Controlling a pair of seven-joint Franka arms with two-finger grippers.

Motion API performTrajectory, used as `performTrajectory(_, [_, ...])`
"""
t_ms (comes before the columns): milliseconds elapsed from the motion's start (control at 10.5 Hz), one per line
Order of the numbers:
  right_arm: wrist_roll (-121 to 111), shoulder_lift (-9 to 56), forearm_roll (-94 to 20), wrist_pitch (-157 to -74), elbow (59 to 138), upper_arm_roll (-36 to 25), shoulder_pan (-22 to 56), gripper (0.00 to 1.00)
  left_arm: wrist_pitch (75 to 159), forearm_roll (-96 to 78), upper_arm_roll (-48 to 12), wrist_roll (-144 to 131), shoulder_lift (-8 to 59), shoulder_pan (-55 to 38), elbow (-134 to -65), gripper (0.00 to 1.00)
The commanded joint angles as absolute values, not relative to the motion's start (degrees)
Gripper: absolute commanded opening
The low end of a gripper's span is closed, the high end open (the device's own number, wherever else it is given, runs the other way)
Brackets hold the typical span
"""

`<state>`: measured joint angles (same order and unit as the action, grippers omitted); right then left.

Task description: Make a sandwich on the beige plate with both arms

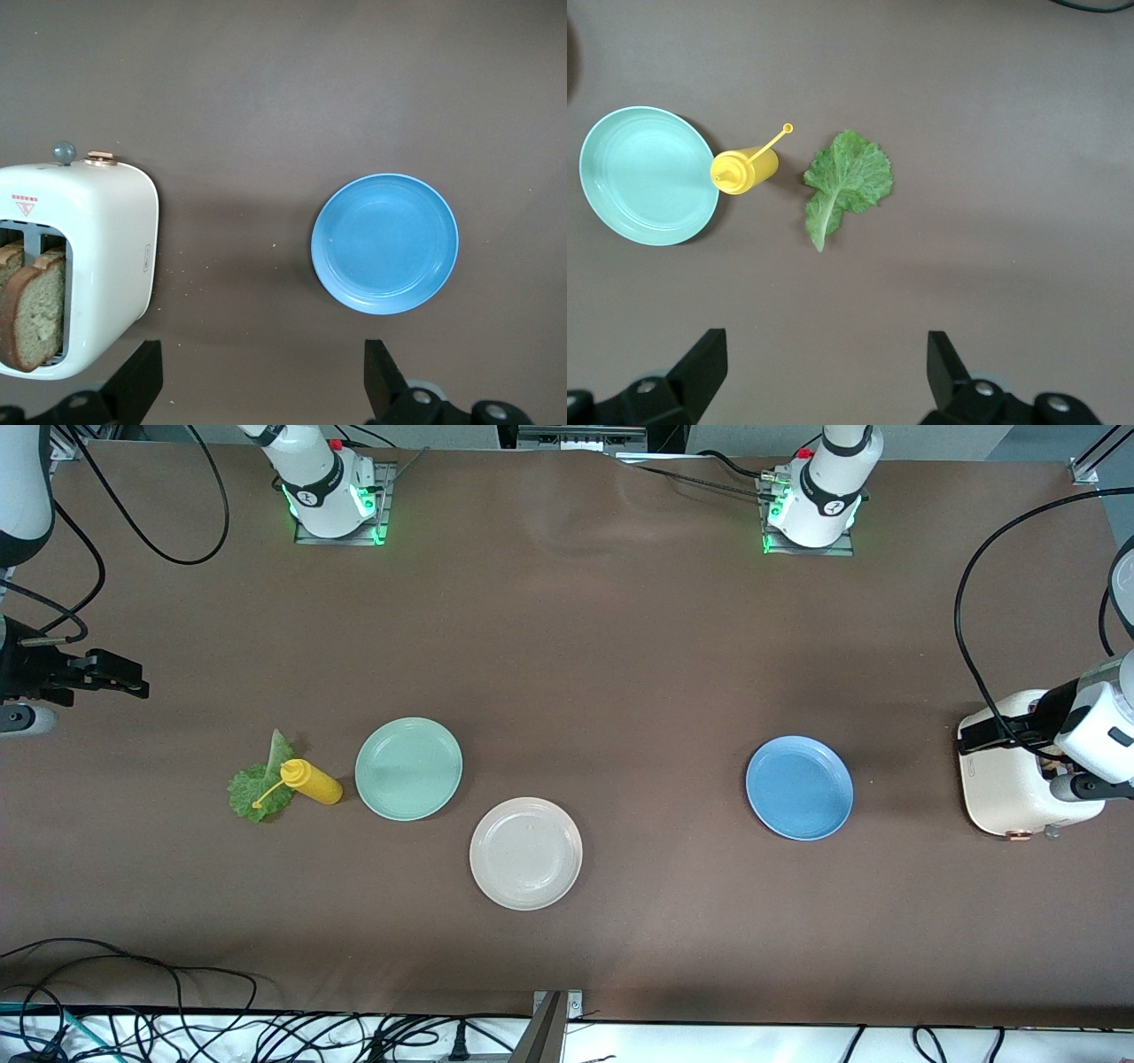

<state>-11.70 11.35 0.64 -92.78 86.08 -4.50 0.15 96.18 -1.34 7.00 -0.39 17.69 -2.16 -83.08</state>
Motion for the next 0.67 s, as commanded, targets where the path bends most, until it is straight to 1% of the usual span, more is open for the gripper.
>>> performTrajectory(0, [-11.2, 11.1, 1.1, -91.8, 85.3, -4.3, -0.1, 1.0, 95.4, -2.0, 7.8, 1.1, 17.5, -2.5, -83.1, 1.0])
performTrajectory(572, [-11.1, 11.1, 1.1, -91.6, 85.3, -4.2, -0.1, 1.0, 95.3, -2.0, 8.1, 6.4, 17.7, 1.1, -83.2, 1.0])
